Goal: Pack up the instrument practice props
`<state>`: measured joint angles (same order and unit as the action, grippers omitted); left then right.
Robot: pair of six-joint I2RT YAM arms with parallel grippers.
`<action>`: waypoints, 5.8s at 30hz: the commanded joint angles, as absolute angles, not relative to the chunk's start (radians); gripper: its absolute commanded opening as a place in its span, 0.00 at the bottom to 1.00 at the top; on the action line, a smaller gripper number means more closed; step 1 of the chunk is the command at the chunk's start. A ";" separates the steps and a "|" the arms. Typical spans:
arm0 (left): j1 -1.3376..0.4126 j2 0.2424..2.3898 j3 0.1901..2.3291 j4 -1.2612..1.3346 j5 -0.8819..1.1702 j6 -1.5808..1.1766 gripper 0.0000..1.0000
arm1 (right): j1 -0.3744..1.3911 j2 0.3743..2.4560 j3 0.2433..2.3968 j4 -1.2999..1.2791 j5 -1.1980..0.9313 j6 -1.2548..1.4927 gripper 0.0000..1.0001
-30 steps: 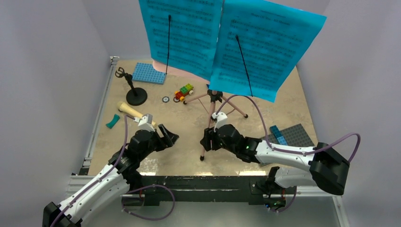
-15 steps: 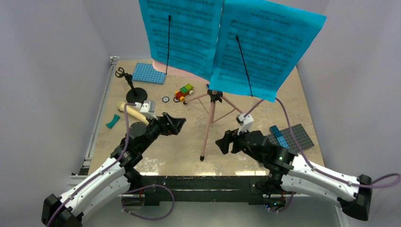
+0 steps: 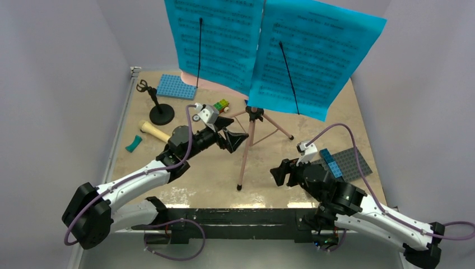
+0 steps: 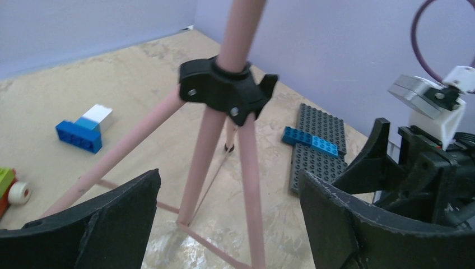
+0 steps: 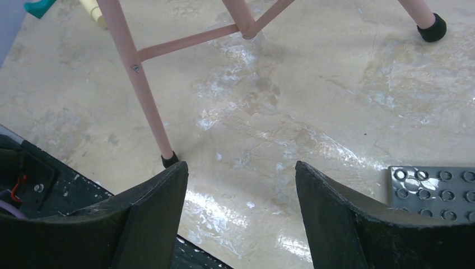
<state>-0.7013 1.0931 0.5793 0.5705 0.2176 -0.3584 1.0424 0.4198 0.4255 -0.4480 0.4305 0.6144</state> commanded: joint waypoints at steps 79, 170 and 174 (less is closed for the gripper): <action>-0.923 1.295 0.592 0.742 -0.269 -0.178 0.52 | 0.620 1.199 0.781 0.234 0.273 0.245 0.73; -0.922 0.965 1.284 0.141 0.250 -0.547 0.95 | -0.058 0.733 1.160 0.007 -0.504 0.636 0.79; -0.922 1.040 1.351 0.142 0.241 -0.555 0.93 | -0.078 0.762 1.099 0.130 -0.566 0.678 0.78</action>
<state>-0.9195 0.9943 1.2678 0.0906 0.2226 -0.5392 -0.0597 0.7475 1.1316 -0.0704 -0.4591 0.6067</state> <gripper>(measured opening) 0.943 0.784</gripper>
